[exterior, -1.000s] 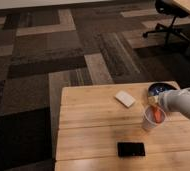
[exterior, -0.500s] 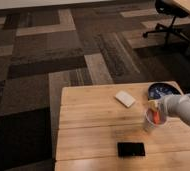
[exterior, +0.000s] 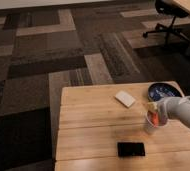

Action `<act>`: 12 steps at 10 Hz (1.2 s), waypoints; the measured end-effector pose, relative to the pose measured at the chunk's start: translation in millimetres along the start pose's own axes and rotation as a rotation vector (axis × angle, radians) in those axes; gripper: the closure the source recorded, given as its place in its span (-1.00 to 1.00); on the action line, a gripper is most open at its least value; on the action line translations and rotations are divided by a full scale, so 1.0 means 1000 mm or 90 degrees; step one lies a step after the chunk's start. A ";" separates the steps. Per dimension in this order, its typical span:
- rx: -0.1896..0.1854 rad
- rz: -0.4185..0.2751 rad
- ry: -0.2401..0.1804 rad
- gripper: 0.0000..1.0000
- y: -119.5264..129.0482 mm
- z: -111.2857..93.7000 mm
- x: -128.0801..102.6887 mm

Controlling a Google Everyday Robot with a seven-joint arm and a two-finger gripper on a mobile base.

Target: Place the pepper in the ceramic cup

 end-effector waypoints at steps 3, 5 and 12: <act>0.000 0.000 0.000 0.83 0.000 0.000 0.000; -0.001 0.000 0.001 0.59 0.000 0.001 0.001; -0.001 0.000 0.001 -0.60 0.000 0.001 0.001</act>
